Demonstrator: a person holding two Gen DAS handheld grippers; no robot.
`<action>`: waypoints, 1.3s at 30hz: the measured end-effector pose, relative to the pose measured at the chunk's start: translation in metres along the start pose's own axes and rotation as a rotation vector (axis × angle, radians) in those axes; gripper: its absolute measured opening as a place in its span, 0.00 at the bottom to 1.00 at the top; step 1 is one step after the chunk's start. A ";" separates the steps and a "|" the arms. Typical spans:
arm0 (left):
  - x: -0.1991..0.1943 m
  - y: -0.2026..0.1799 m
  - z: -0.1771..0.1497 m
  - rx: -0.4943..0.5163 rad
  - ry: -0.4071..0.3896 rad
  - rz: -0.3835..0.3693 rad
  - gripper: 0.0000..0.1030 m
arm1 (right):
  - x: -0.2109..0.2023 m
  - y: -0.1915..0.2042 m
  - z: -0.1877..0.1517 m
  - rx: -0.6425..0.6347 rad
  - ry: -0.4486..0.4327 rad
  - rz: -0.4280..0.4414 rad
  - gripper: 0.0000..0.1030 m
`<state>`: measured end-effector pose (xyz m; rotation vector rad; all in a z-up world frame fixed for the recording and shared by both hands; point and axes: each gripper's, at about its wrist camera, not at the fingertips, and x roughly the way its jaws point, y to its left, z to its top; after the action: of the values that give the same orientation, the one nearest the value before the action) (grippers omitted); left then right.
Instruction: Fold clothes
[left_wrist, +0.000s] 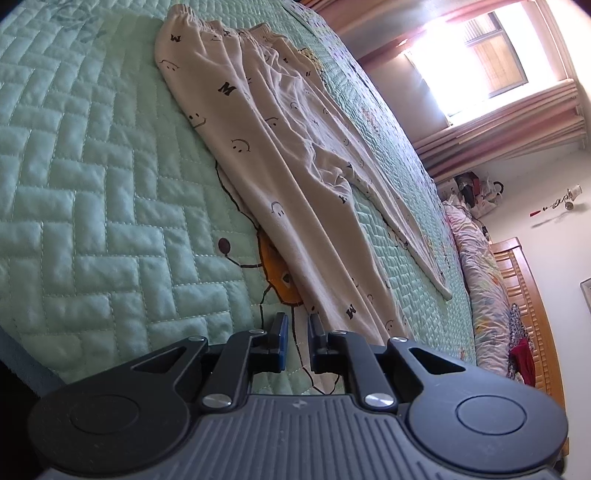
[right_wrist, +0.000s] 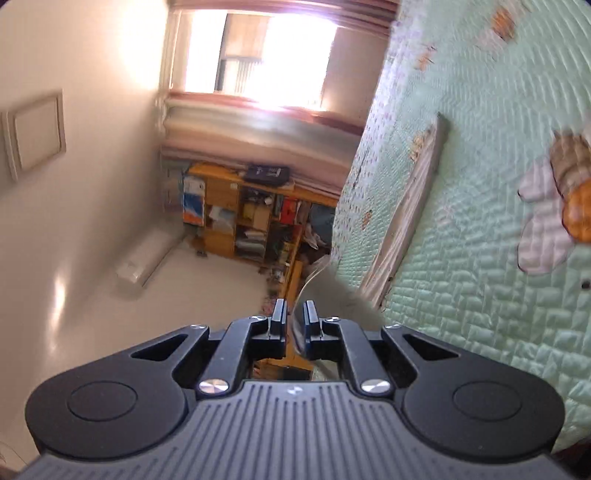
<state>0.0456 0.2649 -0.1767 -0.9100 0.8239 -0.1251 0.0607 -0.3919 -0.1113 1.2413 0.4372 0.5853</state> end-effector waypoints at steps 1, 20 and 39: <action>0.001 0.000 0.000 0.001 0.005 -0.001 0.11 | -0.001 -0.004 0.003 -0.007 0.016 -0.049 0.09; 0.007 -0.009 -0.003 0.009 0.020 -0.017 0.21 | 0.033 -0.085 -0.017 -0.304 0.156 -0.471 0.69; -0.009 -0.110 -0.024 0.294 0.028 -0.098 0.38 | -0.029 -0.033 0.003 -0.155 -0.034 -0.331 0.08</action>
<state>0.0490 0.1836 -0.0984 -0.6719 0.7626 -0.3367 0.0459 -0.4194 -0.1422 1.0024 0.5447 0.3092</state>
